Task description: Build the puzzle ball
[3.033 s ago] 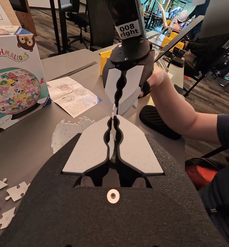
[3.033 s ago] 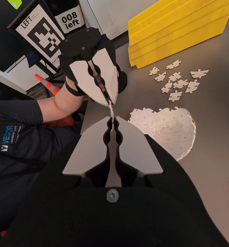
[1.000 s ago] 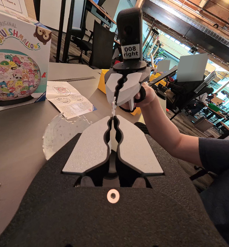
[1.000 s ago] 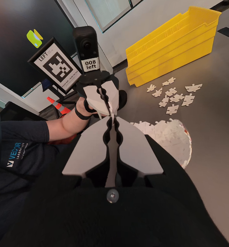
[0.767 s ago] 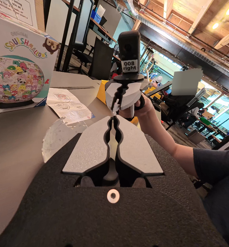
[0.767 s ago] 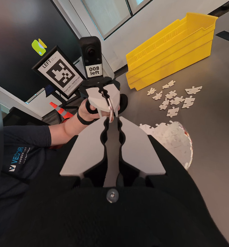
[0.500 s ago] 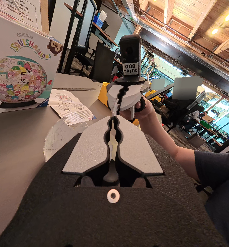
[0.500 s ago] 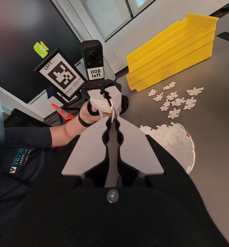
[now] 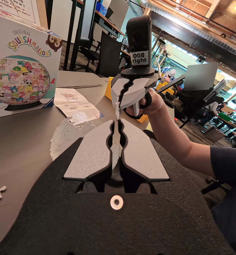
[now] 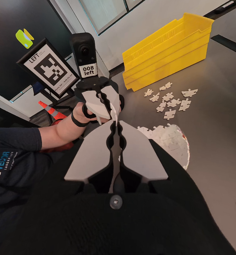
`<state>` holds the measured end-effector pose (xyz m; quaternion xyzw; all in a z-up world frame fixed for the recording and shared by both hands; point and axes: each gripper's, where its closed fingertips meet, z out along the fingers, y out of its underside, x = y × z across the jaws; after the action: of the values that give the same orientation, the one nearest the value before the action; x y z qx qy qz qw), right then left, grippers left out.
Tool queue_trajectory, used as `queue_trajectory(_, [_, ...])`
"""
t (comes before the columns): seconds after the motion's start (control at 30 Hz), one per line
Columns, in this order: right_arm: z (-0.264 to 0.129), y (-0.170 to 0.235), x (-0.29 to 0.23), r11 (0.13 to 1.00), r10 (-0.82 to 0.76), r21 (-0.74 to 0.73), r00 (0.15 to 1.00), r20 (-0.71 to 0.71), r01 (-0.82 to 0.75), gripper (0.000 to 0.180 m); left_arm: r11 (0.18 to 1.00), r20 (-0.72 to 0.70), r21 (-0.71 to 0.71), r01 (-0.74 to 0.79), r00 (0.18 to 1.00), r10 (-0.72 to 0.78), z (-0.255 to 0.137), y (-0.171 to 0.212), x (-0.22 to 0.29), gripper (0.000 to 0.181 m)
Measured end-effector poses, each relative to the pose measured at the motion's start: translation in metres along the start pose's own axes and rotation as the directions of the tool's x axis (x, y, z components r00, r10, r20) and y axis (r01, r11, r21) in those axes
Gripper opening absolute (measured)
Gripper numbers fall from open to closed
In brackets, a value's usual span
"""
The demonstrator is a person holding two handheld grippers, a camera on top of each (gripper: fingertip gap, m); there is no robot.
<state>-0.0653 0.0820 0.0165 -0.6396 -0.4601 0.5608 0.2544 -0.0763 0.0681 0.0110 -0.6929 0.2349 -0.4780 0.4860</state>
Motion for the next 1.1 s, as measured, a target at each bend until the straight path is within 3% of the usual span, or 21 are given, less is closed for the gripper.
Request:
queue_trajectory(0.47, [-0.003,0.008,0.003,0.995,-0.06,-0.082,0.996,-0.067,0.054,0.003,0.999,-0.01,-0.041,0.008,1.0,-0.009,0.007,0.009,0.0,0.002])
queue_trajectory(0.93, [0.0,0.008,-0.004,0.998,-0.029,-0.065,1.0,-0.001,0.029,0.005,0.999,-0.04,-0.024,0.041,0.998,-0.042,0.002,0.008,0.002,0.002])
queue_trajectory(1.1, [-0.002,0.007,-0.002,0.998,-0.037,-0.058,0.999,-0.009,0.036,0.016,0.996,-0.068,-0.063,0.059,0.996,-0.063,0.002,0.014,0.005,0.002])
